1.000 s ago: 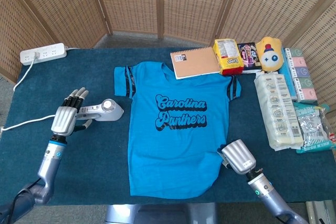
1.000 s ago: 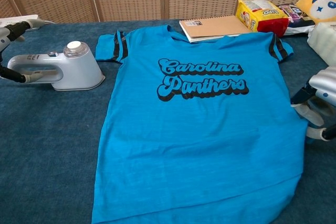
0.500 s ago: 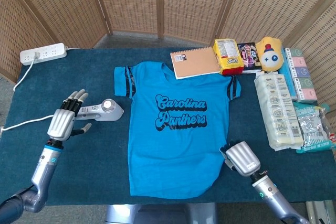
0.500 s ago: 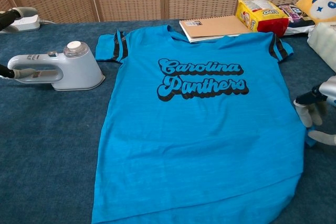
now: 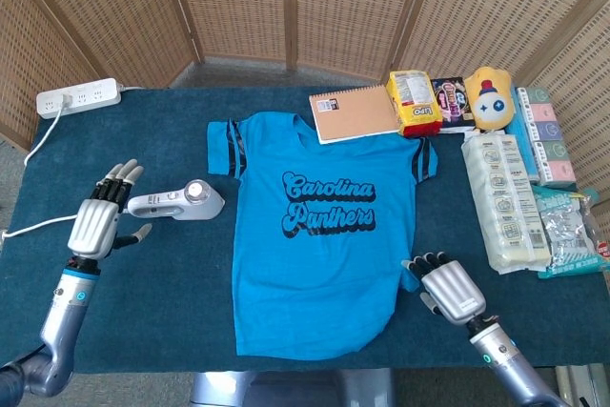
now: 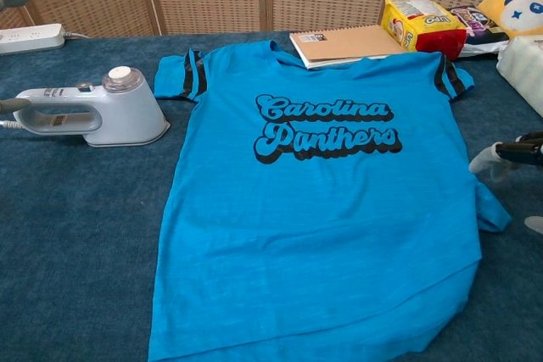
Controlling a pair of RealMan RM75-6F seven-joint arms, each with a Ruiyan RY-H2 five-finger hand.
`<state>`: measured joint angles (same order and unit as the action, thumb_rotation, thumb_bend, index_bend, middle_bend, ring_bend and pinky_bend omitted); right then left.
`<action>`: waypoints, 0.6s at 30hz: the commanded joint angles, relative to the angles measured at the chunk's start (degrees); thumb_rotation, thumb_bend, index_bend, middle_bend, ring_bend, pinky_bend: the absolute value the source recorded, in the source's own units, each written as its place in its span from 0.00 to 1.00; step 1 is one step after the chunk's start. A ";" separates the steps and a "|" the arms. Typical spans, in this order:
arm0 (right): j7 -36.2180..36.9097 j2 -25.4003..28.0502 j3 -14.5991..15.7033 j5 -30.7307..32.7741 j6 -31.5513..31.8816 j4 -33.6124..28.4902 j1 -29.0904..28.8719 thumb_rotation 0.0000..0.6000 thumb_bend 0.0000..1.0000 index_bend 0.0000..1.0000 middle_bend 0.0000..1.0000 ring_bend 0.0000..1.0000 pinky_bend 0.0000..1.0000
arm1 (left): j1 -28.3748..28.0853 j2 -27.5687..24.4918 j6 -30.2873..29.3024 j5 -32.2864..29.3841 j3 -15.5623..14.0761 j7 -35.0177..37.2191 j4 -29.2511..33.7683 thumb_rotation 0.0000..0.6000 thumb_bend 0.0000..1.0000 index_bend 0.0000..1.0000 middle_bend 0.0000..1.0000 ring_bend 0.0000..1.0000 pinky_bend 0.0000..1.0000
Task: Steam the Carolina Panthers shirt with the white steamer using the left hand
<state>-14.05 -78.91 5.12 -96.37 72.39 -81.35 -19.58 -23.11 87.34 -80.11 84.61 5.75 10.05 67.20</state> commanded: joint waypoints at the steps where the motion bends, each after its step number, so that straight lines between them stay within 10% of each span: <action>1: 1.17 0.45 -0.03 -0.36 1.01 0.09 0.40 1.00 0.39 0.23 0.35 0.32 0.36 | 1.49 -2.03 -0.46 -0.63 -0.44 -1.72 3.39 0.88 0.21 0.00 0.01 0.00 0.15; 18: 12.45 0.33 -5.78 2.91 13.07 4.68 5.06 1.00 0.39 0.39 0.45 0.43 0.51 | 15.53 -12.46 -14.07 1.69 -6.35 -5.69 17.48 0.91 0.22 0.00 0.01 0.00 0.17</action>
<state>-1.77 -78.47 -0.47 -93.63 85.24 -76.86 -14.71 -9.15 75.91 -92.56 85.53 0.44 4.44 83.46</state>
